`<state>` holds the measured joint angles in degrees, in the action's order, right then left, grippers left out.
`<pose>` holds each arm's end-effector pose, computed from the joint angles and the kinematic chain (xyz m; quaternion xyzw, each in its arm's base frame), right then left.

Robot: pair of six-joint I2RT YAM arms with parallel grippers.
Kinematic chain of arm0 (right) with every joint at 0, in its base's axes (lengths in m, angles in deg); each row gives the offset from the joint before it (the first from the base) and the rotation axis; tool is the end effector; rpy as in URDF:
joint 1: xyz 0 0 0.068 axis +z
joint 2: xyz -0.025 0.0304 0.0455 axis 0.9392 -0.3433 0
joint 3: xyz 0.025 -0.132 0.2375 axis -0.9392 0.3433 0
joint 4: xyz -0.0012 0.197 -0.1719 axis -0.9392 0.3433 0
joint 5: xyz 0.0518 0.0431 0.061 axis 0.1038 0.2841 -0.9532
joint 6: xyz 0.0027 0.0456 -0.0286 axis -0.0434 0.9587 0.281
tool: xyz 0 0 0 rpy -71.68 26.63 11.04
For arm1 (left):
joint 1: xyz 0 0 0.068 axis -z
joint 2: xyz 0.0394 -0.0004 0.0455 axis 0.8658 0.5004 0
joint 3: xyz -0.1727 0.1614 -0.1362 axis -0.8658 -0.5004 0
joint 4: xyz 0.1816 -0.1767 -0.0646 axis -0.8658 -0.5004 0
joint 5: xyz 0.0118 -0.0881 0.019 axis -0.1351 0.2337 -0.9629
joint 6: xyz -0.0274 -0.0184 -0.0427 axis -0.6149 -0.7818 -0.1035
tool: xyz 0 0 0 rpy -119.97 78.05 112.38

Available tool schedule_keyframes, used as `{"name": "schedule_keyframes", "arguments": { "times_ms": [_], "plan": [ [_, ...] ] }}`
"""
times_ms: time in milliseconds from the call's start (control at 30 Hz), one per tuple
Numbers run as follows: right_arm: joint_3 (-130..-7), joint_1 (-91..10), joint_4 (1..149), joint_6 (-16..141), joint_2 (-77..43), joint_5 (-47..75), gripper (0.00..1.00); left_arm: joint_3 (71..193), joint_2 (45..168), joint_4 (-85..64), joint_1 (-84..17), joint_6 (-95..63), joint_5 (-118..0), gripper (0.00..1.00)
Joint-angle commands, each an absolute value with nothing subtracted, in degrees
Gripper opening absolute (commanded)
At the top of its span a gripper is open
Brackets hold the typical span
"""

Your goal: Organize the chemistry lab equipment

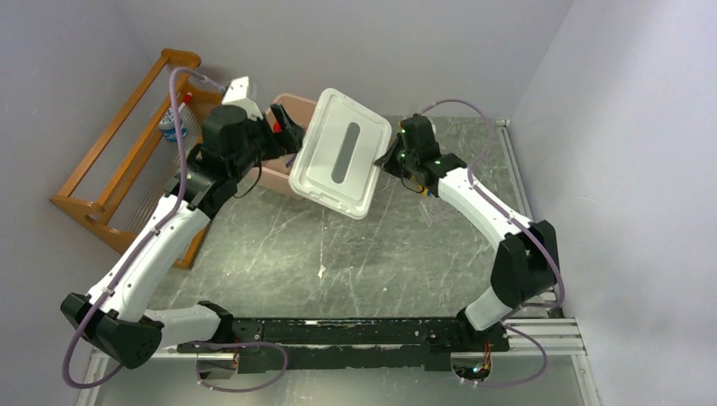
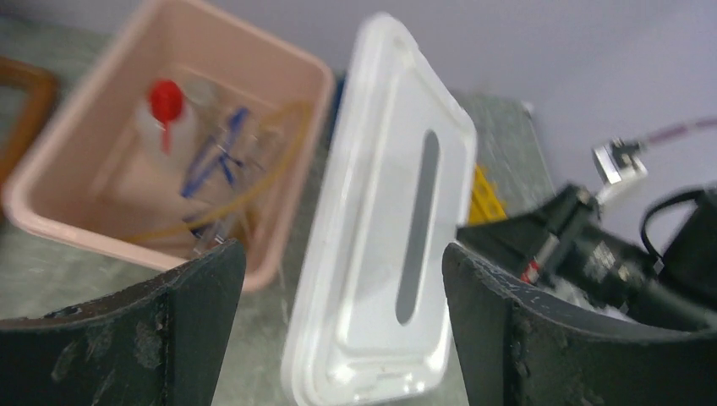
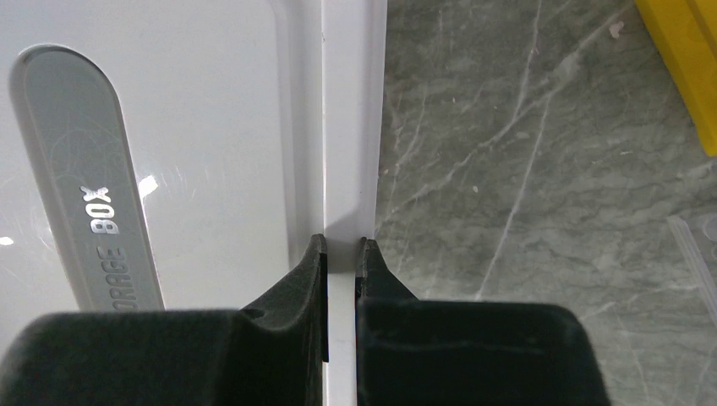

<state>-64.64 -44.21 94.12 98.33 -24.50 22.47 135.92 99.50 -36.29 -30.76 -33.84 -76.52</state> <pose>0.3188 0.1530 0.3001 0.1361 0.8820 0.2493 0.3760 0.2322 -0.1233 0.4226 -0.0513 0.7934 -0.2419 0.5561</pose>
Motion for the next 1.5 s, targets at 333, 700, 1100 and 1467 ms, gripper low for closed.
{"name": "schedule_keyframes", "arguments": {
  "times_ms": [333, 700, 1100, 1467],
  "plan": [
    [-97.1, -35.3, 101.2, 110.4, -47.1, 35.2, 0.00, 146.5, 109.6, -41.6, -44.8, -23.9, -77.2, 0.89],
    [-115.4, -31.5, 108.7, 116.2, -60.8, 40.3, 0.00, 145.1, 115.3, -39.8, -48.8, -21.3, -80.8, 0.87],
    [-119.8, -31.5, 109.4, 117.3, -64.6, 39.7, 0.02, 146.5, 122.7, -37.7, -52.0, -21.8, -75.3, 0.76],
    [-118.7, -31.6, 107.2, 117.5, -64.9, 38.9, 0.24, 146.5, 127.8, -35.4, -54.3, -22.1, -74.3, 0.58]
  ]
}}
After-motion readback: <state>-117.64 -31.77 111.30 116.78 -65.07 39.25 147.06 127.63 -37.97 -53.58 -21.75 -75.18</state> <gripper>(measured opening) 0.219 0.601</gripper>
